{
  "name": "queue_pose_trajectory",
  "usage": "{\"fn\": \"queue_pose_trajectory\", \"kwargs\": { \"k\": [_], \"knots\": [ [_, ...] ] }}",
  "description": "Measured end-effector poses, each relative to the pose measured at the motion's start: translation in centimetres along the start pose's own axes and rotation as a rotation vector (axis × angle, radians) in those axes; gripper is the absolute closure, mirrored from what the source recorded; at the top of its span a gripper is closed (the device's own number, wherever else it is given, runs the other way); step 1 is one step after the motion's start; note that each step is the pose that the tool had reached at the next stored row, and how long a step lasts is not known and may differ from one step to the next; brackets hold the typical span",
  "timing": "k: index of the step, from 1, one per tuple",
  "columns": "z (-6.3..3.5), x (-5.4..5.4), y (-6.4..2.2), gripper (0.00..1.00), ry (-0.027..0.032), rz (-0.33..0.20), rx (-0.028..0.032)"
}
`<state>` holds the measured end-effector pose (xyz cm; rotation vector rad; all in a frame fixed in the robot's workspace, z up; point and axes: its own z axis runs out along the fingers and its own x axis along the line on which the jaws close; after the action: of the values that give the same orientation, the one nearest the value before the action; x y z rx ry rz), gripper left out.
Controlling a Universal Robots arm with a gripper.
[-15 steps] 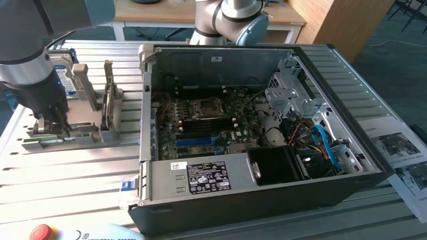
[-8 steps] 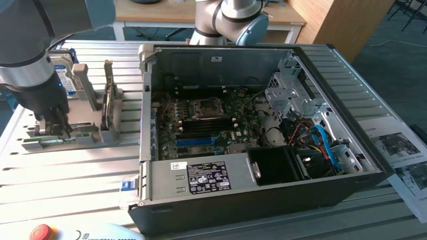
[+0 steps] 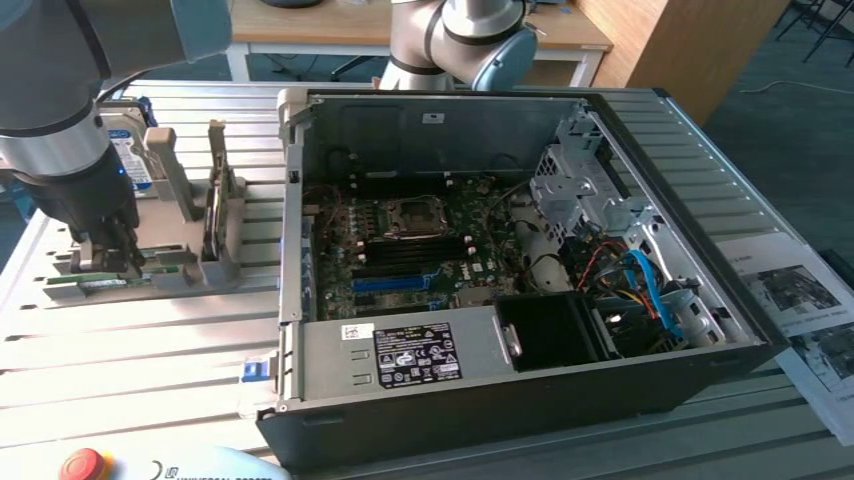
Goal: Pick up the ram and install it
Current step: 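Pick up the ram and move it above insertion slot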
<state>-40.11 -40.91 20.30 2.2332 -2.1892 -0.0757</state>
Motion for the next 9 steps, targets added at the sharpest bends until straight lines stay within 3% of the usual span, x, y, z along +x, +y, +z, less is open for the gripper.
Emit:
{"fn": "queue_pose_trajectory", "kwargs": {
  "k": [9],
  "knots": [
    [0.03,-0.06,-0.05,0.76,-0.0001,-0.001,0.0001]
  ]
}}
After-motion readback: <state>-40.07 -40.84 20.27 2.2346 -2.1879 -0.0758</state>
